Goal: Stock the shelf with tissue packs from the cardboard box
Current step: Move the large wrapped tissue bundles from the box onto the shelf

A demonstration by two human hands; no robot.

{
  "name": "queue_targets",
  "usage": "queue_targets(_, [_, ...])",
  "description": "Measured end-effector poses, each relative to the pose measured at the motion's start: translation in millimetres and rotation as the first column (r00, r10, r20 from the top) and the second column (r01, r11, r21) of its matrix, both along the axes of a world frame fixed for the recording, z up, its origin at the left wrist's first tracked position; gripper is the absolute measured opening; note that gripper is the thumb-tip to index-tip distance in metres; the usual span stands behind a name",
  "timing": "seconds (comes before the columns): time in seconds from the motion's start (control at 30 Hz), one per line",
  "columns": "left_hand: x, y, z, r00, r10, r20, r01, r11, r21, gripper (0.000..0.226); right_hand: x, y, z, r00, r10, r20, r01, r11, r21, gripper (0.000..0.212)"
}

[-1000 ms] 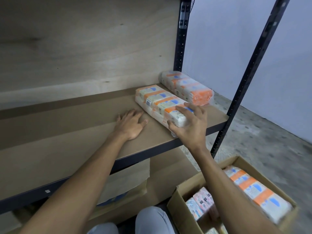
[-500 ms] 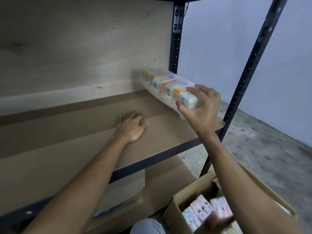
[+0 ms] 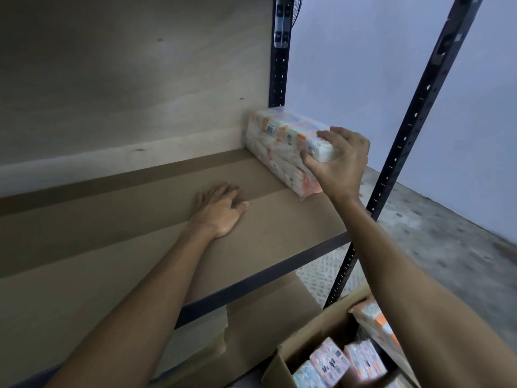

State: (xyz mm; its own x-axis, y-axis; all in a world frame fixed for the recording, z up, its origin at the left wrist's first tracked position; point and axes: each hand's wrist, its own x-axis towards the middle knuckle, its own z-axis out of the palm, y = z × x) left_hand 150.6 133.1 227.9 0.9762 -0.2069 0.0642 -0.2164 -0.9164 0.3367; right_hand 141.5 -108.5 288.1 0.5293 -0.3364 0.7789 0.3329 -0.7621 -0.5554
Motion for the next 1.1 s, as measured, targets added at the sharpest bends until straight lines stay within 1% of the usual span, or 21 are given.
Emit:
queue_targets(0.17, [0.8,-0.5,-1.5,1.0,0.001,0.013,-0.001,1.0,0.009,0.06,20.9,-3.7,-6.4,1.0,-0.011,-0.02,0.01,0.998,-0.058,0.043])
queue_targets(0.33, [0.7,-2.2,-0.7,1.0,0.016,0.022,-0.016,1.0,0.019,0.059,34.6,-4.7,-9.7,0.999,-0.004,-0.045,0.0,0.998,-0.069,0.046])
queue_targets(0.53, [1.2,-1.9,-2.3,1.0,0.018,0.025,-0.019,0.999,0.033,0.059,44.6,-13.1,-7.8,0.99,0.081,-0.119,-0.086,0.995,-0.042,0.05])
queue_targets(0.73, [0.6,-3.9,-1.9,0.999,0.028,0.032,-0.03,0.999,0.038,0.058,47.7,-16.6,-9.4,0.987,0.107,-0.119,-0.113,0.992,-0.048,0.054])
queue_targets(1.1, [-0.6,-5.3,-1.9,0.998,0.036,0.057,-0.039,0.997,0.062,0.057,48.1,-7.8,-14.8,0.989,0.084,-0.12,-0.094,0.992,-0.085,0.058])
